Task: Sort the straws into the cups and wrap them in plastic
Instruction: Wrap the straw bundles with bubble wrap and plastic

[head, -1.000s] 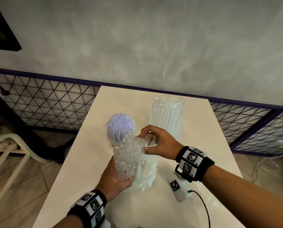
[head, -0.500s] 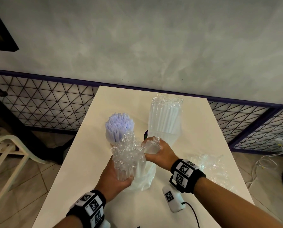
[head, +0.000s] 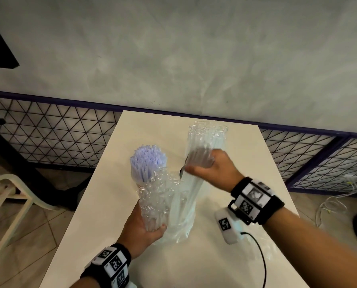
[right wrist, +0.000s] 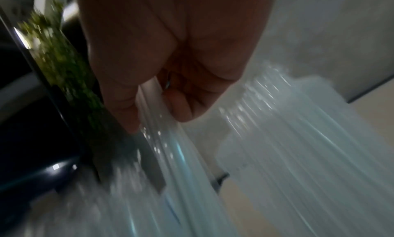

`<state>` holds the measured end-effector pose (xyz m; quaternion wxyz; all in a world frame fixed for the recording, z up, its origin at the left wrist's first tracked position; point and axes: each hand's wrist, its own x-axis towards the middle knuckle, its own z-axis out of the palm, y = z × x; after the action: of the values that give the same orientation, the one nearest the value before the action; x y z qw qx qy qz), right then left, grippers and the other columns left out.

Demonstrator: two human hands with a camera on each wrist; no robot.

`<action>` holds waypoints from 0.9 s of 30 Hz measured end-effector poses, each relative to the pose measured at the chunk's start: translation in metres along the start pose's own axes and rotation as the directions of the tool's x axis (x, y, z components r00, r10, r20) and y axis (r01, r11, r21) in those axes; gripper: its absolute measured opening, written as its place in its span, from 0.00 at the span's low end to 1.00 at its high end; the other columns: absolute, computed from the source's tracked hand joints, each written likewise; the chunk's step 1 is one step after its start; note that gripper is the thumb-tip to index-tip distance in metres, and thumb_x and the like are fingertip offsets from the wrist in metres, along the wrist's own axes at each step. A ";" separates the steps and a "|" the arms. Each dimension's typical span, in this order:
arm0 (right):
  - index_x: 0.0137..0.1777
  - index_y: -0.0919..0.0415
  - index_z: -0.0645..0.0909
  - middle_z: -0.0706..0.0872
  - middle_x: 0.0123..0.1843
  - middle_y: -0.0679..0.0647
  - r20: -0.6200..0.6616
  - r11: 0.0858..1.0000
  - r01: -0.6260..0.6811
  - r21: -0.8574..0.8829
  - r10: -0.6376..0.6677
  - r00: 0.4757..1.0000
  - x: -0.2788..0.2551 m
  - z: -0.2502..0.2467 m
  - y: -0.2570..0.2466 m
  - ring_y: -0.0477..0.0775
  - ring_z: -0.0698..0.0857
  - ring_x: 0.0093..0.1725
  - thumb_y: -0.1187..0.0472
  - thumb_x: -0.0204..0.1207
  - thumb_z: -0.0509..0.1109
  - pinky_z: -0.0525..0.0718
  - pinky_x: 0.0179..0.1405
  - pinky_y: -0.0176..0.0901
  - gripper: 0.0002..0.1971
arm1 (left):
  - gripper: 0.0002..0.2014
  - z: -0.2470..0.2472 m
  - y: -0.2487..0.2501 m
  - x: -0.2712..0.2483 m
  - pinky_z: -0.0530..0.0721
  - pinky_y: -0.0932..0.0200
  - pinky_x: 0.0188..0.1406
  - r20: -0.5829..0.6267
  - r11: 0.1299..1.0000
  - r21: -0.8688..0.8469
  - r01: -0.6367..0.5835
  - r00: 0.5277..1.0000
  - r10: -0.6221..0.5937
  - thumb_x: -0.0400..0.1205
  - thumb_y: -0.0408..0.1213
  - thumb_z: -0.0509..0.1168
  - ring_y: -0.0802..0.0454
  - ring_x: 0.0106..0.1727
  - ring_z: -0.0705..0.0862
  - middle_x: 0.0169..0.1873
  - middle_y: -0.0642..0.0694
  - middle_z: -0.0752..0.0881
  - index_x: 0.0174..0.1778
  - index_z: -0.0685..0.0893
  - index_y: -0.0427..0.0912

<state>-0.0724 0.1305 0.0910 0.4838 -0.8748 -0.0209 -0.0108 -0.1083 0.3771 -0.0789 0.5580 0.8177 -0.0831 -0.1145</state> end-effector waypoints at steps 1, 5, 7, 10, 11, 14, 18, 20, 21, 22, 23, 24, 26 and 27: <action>0.42 0.51 0.88 0.91 0.36 0.45 -0.016 0.999 0.036 0.009 -0.036 0.999 0.002 -0.012 -0.013 0.38 0.89 0.35 0.58 0.70 0.82 0.85 0.37 0.32 0.05 | 0.34 0.000 -0.001 0.000 0.84 0.50 0.64 0.003 1.000 0.001 -0.001 1.000 0.001 0.62 0.51 0.81 0.60 0.57 0.87 0.53 0.60 0.88 0.65 0.80 0.50; 0.45 0.50 0.87 0.91 0.36 0.42 -0.125 0.988 0.139 0.061 -0.130 0.984 0.013 -0.063 -0.059 0.38 0.90 0.37 0.62 0.71 0.81 0.84 0.33 0.31 0.08 | 0.34 -0.001 -0.002 0.000 0.85 0.48 0.62 0.016 1.000 0.003 -0.005 1.000 0.005 0.63 0.52 0.81 0.59 0.56 0.87 0.52 0.57 0.88 0.64 0.80 0.49; 0.45 0.52 0.87 0.92 0.35 0.43 -0.219 0.980 0.181 0.082 -0.160 0.962 0.022 -0.086 -0.073 0.41 0.90 0.36 0.63 0.71 0.81 0.85 0.30 0.34 0.08 | 0.34 -0.001 -0.001 0.000 0.85 0.50 0.62 0.022 1.000 0.014 -0.020 1.000 0.019 0.64 0.51 0.80 0.61 0.57 0.87 0.53 0.58 0.88 0.66 0.79 0.49; 0.47 0.56 0.88 0.92 0.41 0.50 -0.297 0.977 0.194 0.092 -0.159 0.942 0.041 -0.107 -0.077 0.50 0.92 0.43 0.63 0.72 0.80 0.88 0.37 0.40 0.06 | 0.35 -0.001 0.001 0.000 0.84 0.53 0.63 0.019 0.999 0.015 -0.030 0.999 0.029 0.65 0.50 0.81 0.62 0.58 0.86 0.54 0.60 0.87 0.67 0.78 0.51; 0.49 0.57 0.88 0.92 0.43 0.51 -0.295 0.983 0.171 0.068 -0.144 0.945 0.050 -0.110 -0.069 0.50 0.92 0.44 0.62 0.72 0.81 0.88 0.39 0.41 0.07 | 0.35 -0.001 0.002 -0.001 0.84 0.53 0.64 0.017 0.999 0.012 -0.032 0.999 0.032 0.64 0.51 0.81 0.63 0.58 0.86 0.54 0.60 0.87 0.67 0.78 0.51; 0.54 0.61 0.87 0.92 0.47 0.54 -0.232 0.999 0.044 0.011 -0.040 0.972 0.073 -0.104 -0.036 0.52 0.92 0.46 0.53 0.68 0.83 0.90 0.42 0.50 0.18 | 0.36 -0.001 0.003 -0.001 0.84 0.54 0.64 0.011 1.000 -0.003 -0.021 1.000 0.021 0.64 0.50 0.81 0.63 0.59 0.86 0.55 0.60 0.87 0.68 0.77 0.52; 0.67 0.59 0.80 0.89 0.59 0.55 -0.179 0.988 -0.142 -0.053 0.131 0.975 0.080 -0.067 0.004 0.53 0.90 0.52 0.48 0.63 0.85 0.91 0.49 0.49 0.34 | 0.37 0.000 0.002 -0.001 0.84 0.52 0.64 0.013 1.000 -0.016 -0.008 1.000 0.008 0.63 0.50 0.81 0.61 0.59 0.86 0.56 0.60 0.87 0.69 0.77 0.53; 0.75 0.56 0.72 0.84 0.64 0.50 -0.205 0.970 -0.174 -0.171 0.138 0.969 0.080 -0.052 0.016 0.51 0.85 0.59 0.44 0.59 0.87 0.85 0.59 0.47 0.45 | 0.38 0.001 0.001 0.000 0.84 0.54 0.64 0.011 1.000 -0.023 0.000 1.000 0.000 0.63 0.50 0.82 0.62 0.59 0.86 0.56 0.59 0.88 0.69 0.77 0.52; 0.77 0.55 0.68 0.81 0.65 0.49 -0.225 0.961 -0.174 -0.214 0.125 0.966 0.081 -0.048 0.020 0.50 0.82 0.61 0.44 0.58 0.87 0.81 0.61 0.43 0.49 | 0.37 0.001 0.001 0.000 0.84 0.55 0.63 0.005 1.000 -0.026 0.001 1.000 -0.001 0.63 0.50 0.82 0.62 0.58 0.86 0.55 0.59 0.88 0.69 0.77 0.52; 0.79 0.55 0.66 0.80 0.65 0.50 -0.249 0.958 -0.158 -0.239 0.097 0.964 0.082 -0.045 0.022 0.50 0.80 0.63 0.45 0.57 0.88 0.77 0.61 0.40 0.52 | 0.37 0.001 0.000 -0.001 0.85 0.55 0.62 0.000 1.000 -0.027 0.003 1.000 -0.003 0.63 0.50 0.81 0.62 0.57 0.87 0.54 0.59 0.88 0.68 0.78 0.52; 0.80 0.55 0.64 0.78 0.67 0.51 -0.274 0.958 -0.136 -0.251 0.065 0.960 0.084 -0.044 0.024 0.51 0.78 0.66 0.45 0.55 0.89 0.75 0.63 0.40 0.54 | 0.36 0.001 0.000 -0.001 0.85 0.55 0.60 -0.003 1.000 -0.029 0.005 1.000 -0.005 0.62 0.50 0.81 0.61 0.56 0.87 0.53 0.59 0.88 0.67 0.79 0.51; 0.81 0.54 0.62 0.76 0.69 0.53 -0.294 0.954 -0.121 -0.276 0.036 0.955 0.087 -0.044 0.026 0.52 0.76 0.69 0.44 0.54 0.89 0.74 0.66 0.41 0.57 | 0.35 0.001 -0.001 -0.001 0.86 0.54 0.59 -0.003 0.999 -0.031 0.010 1.000 -0.010 0.62 0.50 0.81 0.60 0.54 0.88 0.51 0.58 0.89 0.66 0.79 0.50; 0.83 0.52 0.59 0.70 0.77 0.55 -0.306 0.914 -0.097 -0.394 -0.030 0.952 0.091 -0.044 0.028 0.57 0.69 0.75 0.40 0.53 0.88 0.70 0.75 0.51 0.60 | 0.34 0.001 -0.001 -0.001 0.86 0.56 0.58 0.003 0.999 -0.047 0.012 1.000 -0.012 0.63 0.48 0.81 0.60 0.54 0.88 0.50 0.58 0.89 0.65 0.79 0.49; 0.84 0.50 0.57 0.66 0.81 0.55 -0.280 0.887 -0.066 -0.458 -0.073 0.957 0.091 -0.043 0.028 0.60 0.66 0.78 0.37 0.54 0.86 0.67 0.77 0.56 0.60 | 0.34 0.001 0.000 -0.001 0.86 0.60 0.58 0.005 0.998 -0.062 0.011 1.000 -0.011 0.63 0.47 0.82 0.61 0.54 0.88 0.50 0.59 0.89 0.65 0.79 0.49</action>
<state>0.0202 0.0811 0.0938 0.2593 -0.9536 0.0515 -0.1442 -0.1099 0.3767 -0.0794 0.5822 0.8002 -0.0764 -0.1219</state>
